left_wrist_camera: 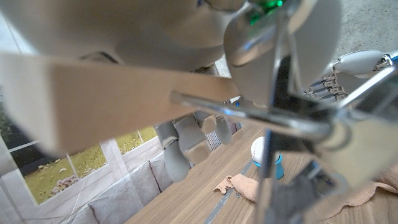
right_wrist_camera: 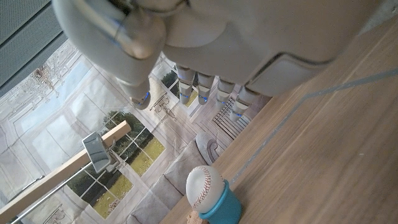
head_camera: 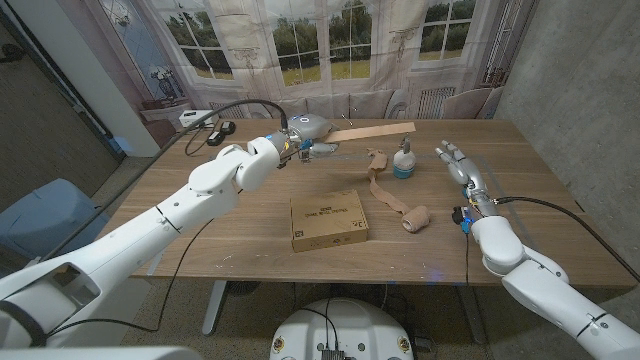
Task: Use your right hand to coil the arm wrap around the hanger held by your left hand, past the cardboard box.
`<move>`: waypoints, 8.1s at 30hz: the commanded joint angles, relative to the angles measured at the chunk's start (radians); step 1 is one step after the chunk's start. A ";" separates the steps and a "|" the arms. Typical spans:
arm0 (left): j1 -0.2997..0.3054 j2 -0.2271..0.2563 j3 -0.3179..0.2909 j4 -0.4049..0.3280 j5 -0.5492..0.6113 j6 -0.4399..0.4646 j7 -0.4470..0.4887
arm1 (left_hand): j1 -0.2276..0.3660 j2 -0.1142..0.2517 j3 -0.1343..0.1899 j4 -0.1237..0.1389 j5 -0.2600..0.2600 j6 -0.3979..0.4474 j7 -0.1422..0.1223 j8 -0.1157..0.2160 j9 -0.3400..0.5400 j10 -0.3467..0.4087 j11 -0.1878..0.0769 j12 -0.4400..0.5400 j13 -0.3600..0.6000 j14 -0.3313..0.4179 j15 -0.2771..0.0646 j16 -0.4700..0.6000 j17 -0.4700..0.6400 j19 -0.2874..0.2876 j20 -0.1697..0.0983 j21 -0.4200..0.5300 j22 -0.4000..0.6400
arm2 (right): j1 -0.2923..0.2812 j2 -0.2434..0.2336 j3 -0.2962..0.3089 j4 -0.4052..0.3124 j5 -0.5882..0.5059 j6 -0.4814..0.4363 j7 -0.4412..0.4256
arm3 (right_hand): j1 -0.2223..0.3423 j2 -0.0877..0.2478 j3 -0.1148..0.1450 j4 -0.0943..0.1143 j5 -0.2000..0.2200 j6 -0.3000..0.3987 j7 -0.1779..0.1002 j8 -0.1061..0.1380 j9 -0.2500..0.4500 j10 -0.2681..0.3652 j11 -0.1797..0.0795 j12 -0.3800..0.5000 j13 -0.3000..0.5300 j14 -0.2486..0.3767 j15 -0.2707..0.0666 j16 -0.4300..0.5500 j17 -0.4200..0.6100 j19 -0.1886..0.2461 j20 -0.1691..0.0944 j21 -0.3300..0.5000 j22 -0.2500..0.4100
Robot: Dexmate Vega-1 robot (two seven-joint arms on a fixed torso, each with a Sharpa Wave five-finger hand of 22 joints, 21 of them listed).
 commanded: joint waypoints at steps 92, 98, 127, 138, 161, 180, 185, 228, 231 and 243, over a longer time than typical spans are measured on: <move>-0.035 0.121 -0.090 -0.070 -0.209 0.039 -0.188 | -0.134 0.008 0.071 -0.008 0.060 0.009 -0.002 0.074 -0.049 -0.006 0.008 0.005 0.002 -0.014 -0.002 0.027 -0.018 -0.050 -0.011 0.061 -0.064 | 0.493 -0.387 -0.771 -0.643 -0.587 -1.368 0.527 | 0.058 -0.143 -0.047 -0.029 0.018 -0.083 -0.016 0.007 0.010 -0.010 0.007 0.005 0.011 0.076 -0.007 0.010 0.000 0.089 0.036 0.016 0.003; -0.035 0.126 -0.099 -0.072 -0.225 0.035 -0.186 | -0.137 0.007 0.074 -0.009 0.059 0.005 -0.002 0.077 -0.050 -0.002 0.009 0.006 0.002 -0.015 -0.002 0.028 -0.019 -0.051 -0.011 0.064 -0.070 | 0.547 -0.376 -0.846 -0.640 -0.584 -1.409 0.542 | 0.058 -0.147 -0.050 -0.027 0.020 -0.091 -0.029 0.004 0.010 -0.013 0.011 0.004 0.011 0.076 -0.004 0.009 0.000 0.093 0.038 0.015 0.003; -0.041 0.135 -0.102 -0.052 -0.257 0.000 -0.177 | -0.149 0.009 0.086 -0.009 0.056 0.001 0.001 0.094 -0.060 -0.003 0.010 0.005 0.002 -0.016 -0.002 0.030 -0.019 -0.060 -0.012 0.088 -0.081 | 0.480 -0.258 -0.825 -0.482 -1.030 -1.451 0.935 | 0.083 -0.156 -0.058 -0.023 0.038 -0.135 -0.071 0.005 0.011 -0.073 -0.027 -0.005 0.012 0.051 -0.026 -0.005 0.001 0.092 0.036 0.007 0.004; -0.048 0.134 -0.102 -0.034 -0.265 -0.010 -0.171 | -0.154 0.009 0.090 -0.010 0.054 0.000 -0.001 0.097 -0.069 -0.003 0.010 0.005 0.002 -0.016 -0.002 0.030 -0.022 -0.060 -0.012 0.092 -0.092 | 0.494 -0.205 -0.861 -0.407 -1.179 -1.451 1.059 | 0.099 -0.150 -0.060 -0.019 0.044 -0.101 -0.135 0.016 0.011 -0.049 -0.045 0.009 0.012 0.073 -0.039 0.003 0.001 0.106 0.044 0.010 0.005; -0.055 0.136 -0.096 -0.035 -0.272 -0.005 -0.187 | -0.163 0.009 0.098 -0.009 0.050 -0.008 0.002 0.103 -0.081 -0.004 0.013 0.005 0.001 -0.020 0.002 0.026 -0.028 -0.066 -0.013 0.108 -0.100 | 0.445 -0.183 -0.847 -0.387 -0.991 -1.422 0.718 | 0.283 -0.029 -0.032 -0.015 0.059 0.216 -0.148 0.074 0.013 0.273 -0.036 0.102 0.032 0.389 -0.168 0.120 0.046 0.404 -0.032 0.098 0.019; -0.035 0.138 -0.098 -0.090 -0.256 0.036 -0.196 | -0.173 0.009 0.107 -0.010 0.046 -0.011 0.003 0.112 -0.094 -0.003 0.015 0.006 0.001 -0.020 0.000 0.028 -0.026 -0.072 -0.012 0.126 -0.104 | 0.360 -0.173 -0.848 -0.360 -0.943 -1.416 0.358 | 0.768 0.075 0.073 -0.034 0.001 0.775 0.013 0.102 0.026 0.742 -0.057 0.437 0.187 0.932 -0.300 0.556 0.465 0.683 -0.188 0.451 0.173; -0.032 0.135 -0.094 -0.104 -0.249 0.049 -0.204 | -0.176 0.010 0.110 -0.009 0.045 -0.012 0.004 0.116 -0.096 -0.004 0.014 0.005 0.001 -0.018 0.001 0.030 -0.025 -0.073 -0.013 0.129 -0.110 | 0.280 -0.161 -0.759 -0.360 -0.884 -1.366 0.238 | 0.796 0.074 0.079 -0.026 0.000 0.810 0.031 0.106 0.031 0.789 -0.061 0.480 0.213 0.975 -0.301 0.577 0.500 0.685 -0.200 0.484 0.182; -0.085 0.089 -0.015 -0.106 -0.114 0.080 -0.256 | -0.201 -0.005 0.131 -0.011 0.044 -0.026 -0.007 0.145 -0.115 -0.011 0.015 0.005 0.002 -0.024 -0.001 0.032 -0.021 -0.084 -0.013 0.156 -0.129 | -0.231 0.103 0.003 -0.271 -0.267 -0.340 -0.307 | 0.873 0.065 0.046 -0.005 0.013 0.844 0.095 0.136 0.147 0.843 -0.033 0.639 0.407 1.031 -0.296 0.693 0.751 0.641 -0.181 0.651 0.213; -0.091 0.082 -0.008 -0.104 -0.095 0.075 -0.262 | -0.203 -0.008 0.133 -0.011 0.046 -0.023 -0.009 0.148 -0.119 -0.011 0.013 0.005 0.002 -0.025 -0.001 0.029 -0.024 -0.086 -0.013 0.156 -0.132 | -0.235 0.119 0.015 -0.257 -0.256 -0.278 -0.313 | 0.877 0.065 0.043 -0.005 0.015 0.844 0.096 0.138 0.156 0.841 -0.035 0.645 0.420 1.031 -0.298 0.696 0.760 0.637 -0.183 0.660 0.214; -0.086 0.065 0.007 -0.095 -0.004 0.063 -0.240 | -0.208 -0.013 0.141 -0.011 0.054 -0.028 -0.015 0.156 -0.127 -0.012 0.011 0.005 0.002 -0.026 0.002 0.023 -0.030 -0.089 -0.013 0.161 -0.134 | -0.254 0.156 0.059 -0.260 -0.253 -0.151 -0.302 | 0.884 0.062 0.029 -0.002 0.021 0.849 0.101 0.149 0.188 0.841 -0.036 0.662 0.449 1.024 -0.297 0.708 0.789 0.618 -0.186 0.693 0.214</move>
